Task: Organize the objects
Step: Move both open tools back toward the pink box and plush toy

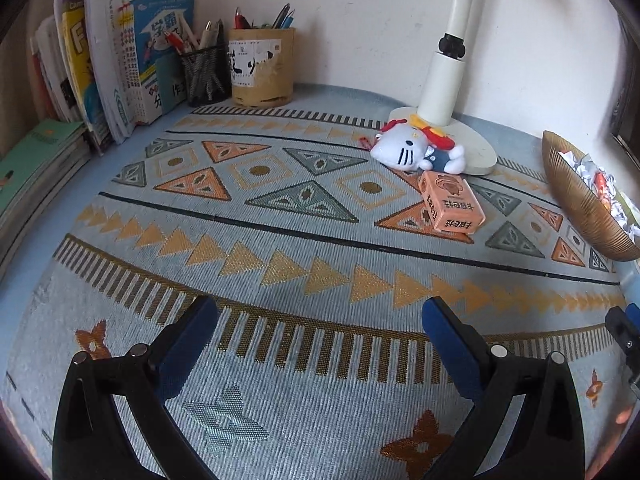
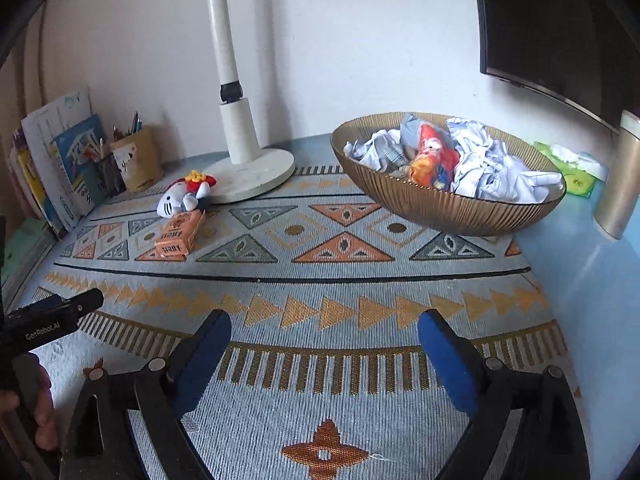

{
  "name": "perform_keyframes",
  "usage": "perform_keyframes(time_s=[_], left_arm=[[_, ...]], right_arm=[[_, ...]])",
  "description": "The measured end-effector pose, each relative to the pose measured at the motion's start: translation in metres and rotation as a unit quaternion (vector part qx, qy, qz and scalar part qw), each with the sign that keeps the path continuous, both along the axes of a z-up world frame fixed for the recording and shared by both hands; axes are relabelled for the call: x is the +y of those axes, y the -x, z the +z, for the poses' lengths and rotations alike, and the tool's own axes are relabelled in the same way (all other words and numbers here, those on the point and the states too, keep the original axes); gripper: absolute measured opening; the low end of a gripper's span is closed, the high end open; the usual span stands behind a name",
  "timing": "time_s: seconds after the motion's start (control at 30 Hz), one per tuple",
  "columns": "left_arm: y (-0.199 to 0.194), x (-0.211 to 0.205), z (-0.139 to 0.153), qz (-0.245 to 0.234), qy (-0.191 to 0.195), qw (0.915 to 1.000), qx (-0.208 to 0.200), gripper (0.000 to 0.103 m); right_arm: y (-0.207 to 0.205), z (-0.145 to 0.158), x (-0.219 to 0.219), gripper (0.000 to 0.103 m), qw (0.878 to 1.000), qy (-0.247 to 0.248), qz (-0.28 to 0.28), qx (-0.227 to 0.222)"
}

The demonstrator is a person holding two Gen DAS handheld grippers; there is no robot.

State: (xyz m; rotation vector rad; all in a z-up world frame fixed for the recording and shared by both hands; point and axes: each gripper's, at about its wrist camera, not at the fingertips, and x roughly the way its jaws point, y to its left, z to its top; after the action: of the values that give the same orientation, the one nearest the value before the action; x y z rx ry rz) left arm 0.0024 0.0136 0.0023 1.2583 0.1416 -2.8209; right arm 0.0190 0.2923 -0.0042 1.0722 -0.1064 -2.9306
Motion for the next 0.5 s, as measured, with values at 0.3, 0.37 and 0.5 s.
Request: perform_keyframes(time_s=[0.3,0.37,0.5], left_arm=[[0.0021,0.0006,-0.0014,-0.003,0.0,0.9999,-0.01,0.102],[0.0016,0.0004,-0.0014,-0.004,-0.001,1.0,-0.007,0.102],[0.0002,-0.0017,-0.0011,-0.006,-0.01,0.9999,-0.009,0.102]], right_arm=[[0.0043,-0.0034,0.0024,0.094,1.0,-0.002,-0.01,-0.015],[0.0055,-0.0043,0.0027,0.094,1.0,-0.003,-0.011,-0.018],[0.0075,-0.0061,0.0034,0.094,1.0,-0.003,-0.012,-0.027]])
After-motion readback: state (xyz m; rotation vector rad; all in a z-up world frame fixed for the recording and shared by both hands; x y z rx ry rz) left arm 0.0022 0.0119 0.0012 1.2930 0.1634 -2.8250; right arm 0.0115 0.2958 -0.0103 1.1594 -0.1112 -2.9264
